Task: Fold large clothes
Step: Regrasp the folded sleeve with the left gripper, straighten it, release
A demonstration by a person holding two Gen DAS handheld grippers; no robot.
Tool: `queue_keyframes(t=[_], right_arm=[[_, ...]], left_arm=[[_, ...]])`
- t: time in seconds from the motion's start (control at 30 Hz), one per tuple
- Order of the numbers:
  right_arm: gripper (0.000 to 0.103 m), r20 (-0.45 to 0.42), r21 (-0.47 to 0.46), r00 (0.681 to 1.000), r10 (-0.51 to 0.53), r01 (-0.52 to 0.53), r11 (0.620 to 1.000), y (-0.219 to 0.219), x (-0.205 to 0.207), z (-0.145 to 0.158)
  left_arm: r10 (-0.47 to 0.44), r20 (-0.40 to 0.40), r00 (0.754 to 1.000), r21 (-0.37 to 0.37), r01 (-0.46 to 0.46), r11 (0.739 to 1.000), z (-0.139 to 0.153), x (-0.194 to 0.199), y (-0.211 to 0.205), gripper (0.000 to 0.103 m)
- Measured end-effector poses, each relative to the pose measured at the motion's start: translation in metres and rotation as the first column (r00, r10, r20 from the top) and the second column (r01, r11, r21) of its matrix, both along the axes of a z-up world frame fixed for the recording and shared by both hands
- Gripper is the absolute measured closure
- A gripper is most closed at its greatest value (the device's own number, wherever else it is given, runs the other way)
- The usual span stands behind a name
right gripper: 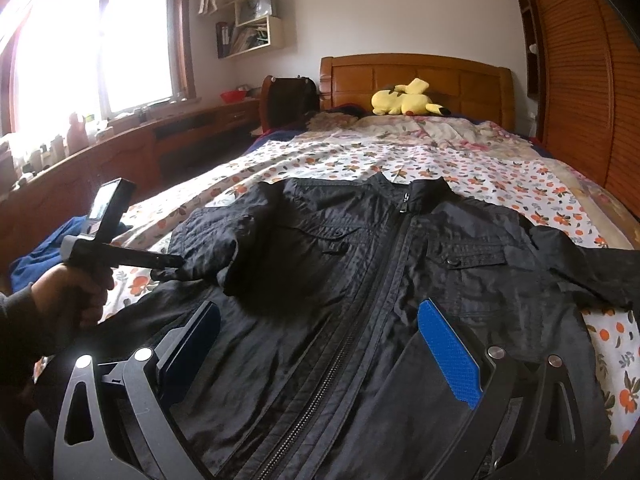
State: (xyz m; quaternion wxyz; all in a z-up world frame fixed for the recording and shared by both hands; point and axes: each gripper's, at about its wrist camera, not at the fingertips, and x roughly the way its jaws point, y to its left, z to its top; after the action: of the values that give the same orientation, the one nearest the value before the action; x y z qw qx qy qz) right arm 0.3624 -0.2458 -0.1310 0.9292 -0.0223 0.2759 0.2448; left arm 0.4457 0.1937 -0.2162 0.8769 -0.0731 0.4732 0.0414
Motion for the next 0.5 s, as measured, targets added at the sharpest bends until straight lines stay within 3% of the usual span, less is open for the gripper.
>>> queue_keyframes(t=[0.2, 0.27, 0.33, 0.5], right_arm=[[0.007, 0.002, -0.001, 1.0, 0.001, -0.001, 1.0, 0.001, -0.001, 0.001], [0.007, 0.006, 0.0, 1.0, 0.001, -0.001, 1.0, 0.002, -0.002, 0.002], [0.007, 0.009, 0.001, 1.0, 0.0, 0.0, 1.0, 0.001, -0.003, 0.003], [0.007, 0.014, 0.003, 1.0, -0.004, 0.004, 1.0, -0.004, -0.005, 0.005]], left_arm=[[-0.017, -0.013, 1.0, -0.027, 0.016, 0.999, -0.005, 0.001, -0.006, 0.056], [-0.039, -0.016, 0.999, -0.035, 0.039, 0.999, -0.004, 0.001, -0.01, 0.074], [-0.04, -0.023, 0.999, 0.044, 0.041, 0.998, 0.001, 0.002, -0.018, 0.093], [-0.057, 0.022, 0.998, 0.102, 0.054, 0.993, 0.024, -0.004, -0.028, 0.098]])
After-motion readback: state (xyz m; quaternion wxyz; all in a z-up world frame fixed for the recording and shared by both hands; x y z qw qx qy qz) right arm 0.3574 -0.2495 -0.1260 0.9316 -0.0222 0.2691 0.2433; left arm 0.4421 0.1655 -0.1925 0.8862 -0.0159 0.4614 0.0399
